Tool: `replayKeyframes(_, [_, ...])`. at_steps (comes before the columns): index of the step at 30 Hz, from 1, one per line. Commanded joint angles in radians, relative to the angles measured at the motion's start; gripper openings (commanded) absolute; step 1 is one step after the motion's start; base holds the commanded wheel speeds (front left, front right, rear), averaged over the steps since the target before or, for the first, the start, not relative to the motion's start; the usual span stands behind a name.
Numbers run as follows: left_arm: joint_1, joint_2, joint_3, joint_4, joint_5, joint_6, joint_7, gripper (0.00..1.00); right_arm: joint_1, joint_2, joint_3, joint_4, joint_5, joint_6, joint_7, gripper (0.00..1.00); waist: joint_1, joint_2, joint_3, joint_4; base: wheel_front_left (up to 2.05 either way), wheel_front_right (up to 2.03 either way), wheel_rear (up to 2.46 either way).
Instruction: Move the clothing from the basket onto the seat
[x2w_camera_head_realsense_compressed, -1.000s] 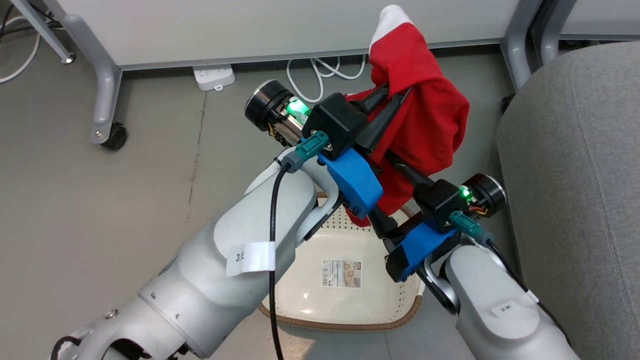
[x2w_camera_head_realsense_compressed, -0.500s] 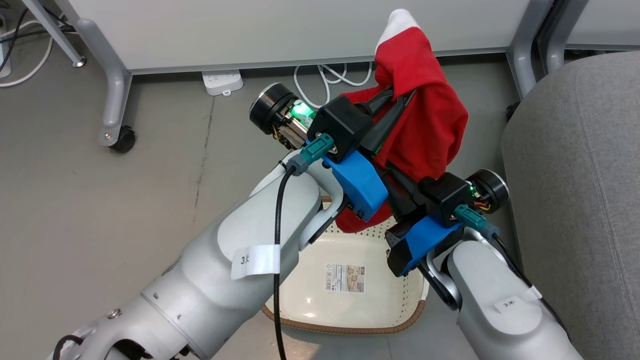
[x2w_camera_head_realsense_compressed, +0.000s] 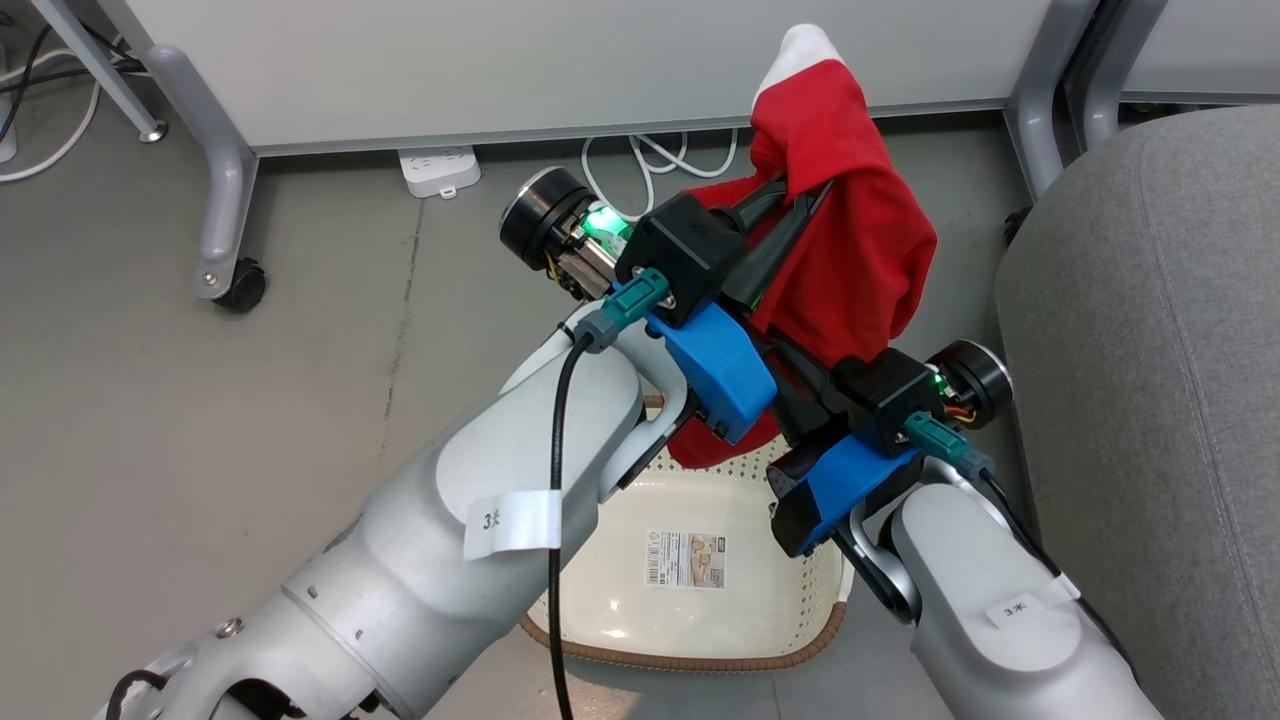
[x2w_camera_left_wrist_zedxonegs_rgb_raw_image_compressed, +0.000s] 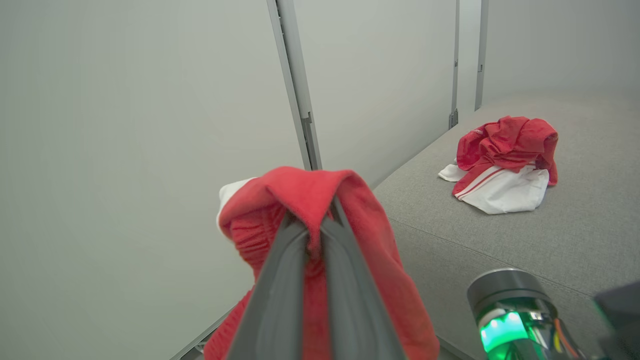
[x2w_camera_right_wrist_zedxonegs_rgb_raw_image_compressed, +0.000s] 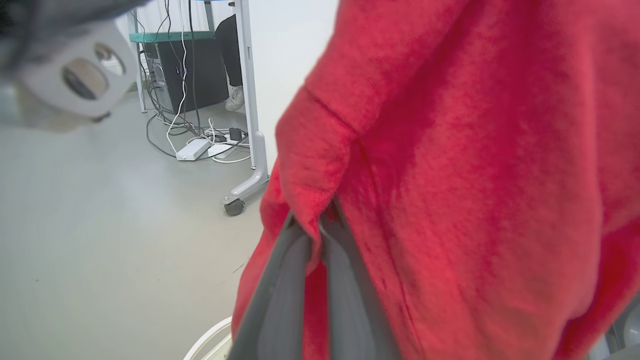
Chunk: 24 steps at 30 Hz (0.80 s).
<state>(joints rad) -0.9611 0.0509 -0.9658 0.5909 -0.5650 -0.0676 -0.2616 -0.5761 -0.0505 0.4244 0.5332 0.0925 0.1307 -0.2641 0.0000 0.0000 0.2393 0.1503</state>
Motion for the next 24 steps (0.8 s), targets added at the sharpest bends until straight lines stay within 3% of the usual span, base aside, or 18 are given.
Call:
replayKeyframes(1, [-0.001,-0.001,-0.001,-0.001,-0.003,0.004,-0.005,0.00,0.000,0.000,0.002,-0.002,0.005,0.000,0.000,0.00,0.0000,0.0000,0.000,0.000,0.00,0.00,0.00])
replayKeyframes(7, [-0.001,-0.001,-0.001,0.002,-0.007,0.006,-0.005,0.00,0.001,0.000,0.007,-0.008,0.005,0.000,0.000,0.00,0.0000,0.0000,0.002,-0.001,0.00,0.00,0.00])
replayKeyframes(8, [-0.002,-0.001,0.000,0.002,-0.006,0.008,-0.005,0.21,0.001,0.000,0.008,-0.009,0.004,0.000,0.000,0.00,0.0000,0.0000,0.002,-0.002,0.00,0.00,0.00])
replayKeyframes(9, [-0.004,-0.001,0.000,0.003,-0.003,0.008,-0.005,0.80,-0.001,0.000,0.008,-0.010,0.004,0.000,0.000,0.00,0.0000,0.0000,0.004,-0.002,0.00,0.00,0.00])
replayKeyframes(10, [-0.007,-0.001,0.000,0.001,-0.001,0.011,-0.005,1.00,-0.002,0.000,0.008,-0.011,0.004,0.000,0.000,0.00,0.0000,0.0000,0.005,-0.002,0.00,0.00,0.00])
replayKeyframes(24, [-0.011,-0.001,0.013,-0.003,0.013,0.013,-0.005,1.00,-0.014,0.000,0.004,-0.015,0.000,0.000,0.000,0.00,0.0000,0.0000,0.018,-0.004,0.00,0.00,0.00])
